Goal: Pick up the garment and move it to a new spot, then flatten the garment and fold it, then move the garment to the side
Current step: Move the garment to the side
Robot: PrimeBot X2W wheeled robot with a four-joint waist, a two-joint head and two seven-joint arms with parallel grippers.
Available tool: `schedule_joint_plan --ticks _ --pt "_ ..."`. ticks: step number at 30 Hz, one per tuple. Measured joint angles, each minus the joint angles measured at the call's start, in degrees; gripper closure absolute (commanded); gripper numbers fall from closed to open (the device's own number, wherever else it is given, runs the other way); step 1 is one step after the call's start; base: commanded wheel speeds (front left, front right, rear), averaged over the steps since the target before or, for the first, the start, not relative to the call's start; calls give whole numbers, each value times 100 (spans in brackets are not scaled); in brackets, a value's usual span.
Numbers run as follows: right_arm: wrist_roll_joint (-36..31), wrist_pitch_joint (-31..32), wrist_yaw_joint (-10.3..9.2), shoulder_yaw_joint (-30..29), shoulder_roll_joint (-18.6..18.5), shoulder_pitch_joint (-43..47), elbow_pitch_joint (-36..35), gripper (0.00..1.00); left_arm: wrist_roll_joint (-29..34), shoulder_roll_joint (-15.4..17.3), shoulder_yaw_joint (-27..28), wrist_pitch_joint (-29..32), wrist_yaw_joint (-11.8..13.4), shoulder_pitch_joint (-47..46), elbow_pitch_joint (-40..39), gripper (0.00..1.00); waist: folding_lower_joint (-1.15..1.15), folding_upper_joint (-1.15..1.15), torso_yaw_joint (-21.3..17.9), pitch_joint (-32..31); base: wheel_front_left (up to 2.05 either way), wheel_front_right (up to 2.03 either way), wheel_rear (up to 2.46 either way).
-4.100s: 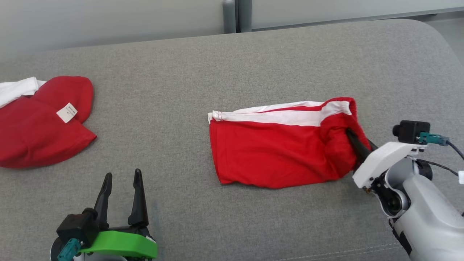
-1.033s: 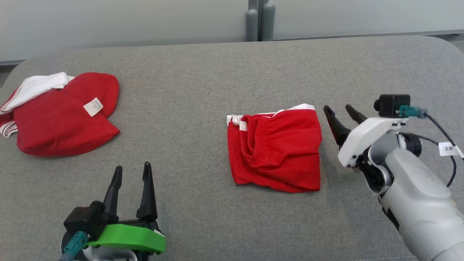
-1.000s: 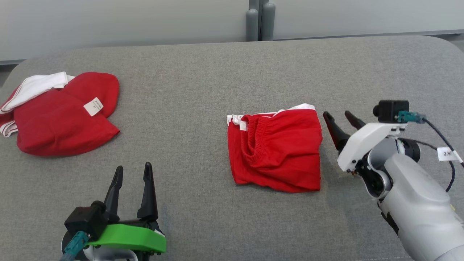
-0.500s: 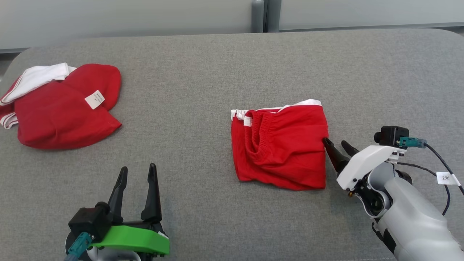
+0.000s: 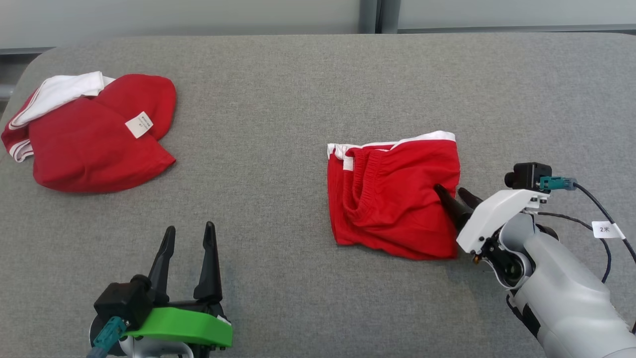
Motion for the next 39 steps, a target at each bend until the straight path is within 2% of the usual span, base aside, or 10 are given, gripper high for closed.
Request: schedule_joint_plan --ticks 2,3,11,19,32,35,39 --pt "-1 47 1 59 -15 -16 2 81 0 0 7 0 0 -3 0 0 0 0 7 5 0 0 0" --pt "-1 65 1 92 -30 -39 5 100 0 0 11 0 0 -5 -2 0 0 0 9 6 0 0 0" --pt "-108 90 21 147 -316 -288 -11 100 35 0 102 0 1 -8 -46 0 0 0 -27 41 0 0 0" --pt "-334 89 52 143 -790 -702 -54 100 57 -1 174 0 7 -12 -148 0 0 0 -166 151 0 0 0" --pt "-522 157 51 69 -1290 -1307 -60 100 336 19 231 0 7 -34 -369 0 0 0 -398 480 0 0 0" --pt "-606 157 36 23 -1414 -1495 -56 100 405 56 237 0 7 -92 -415 0 0 0 -434 567 0 0 0" --pt "-660 157 -66 -115 -1775 -1837 1 100 489 69 225 -1 7 -319 -619 0 0 0 -500 763 0 0 0"
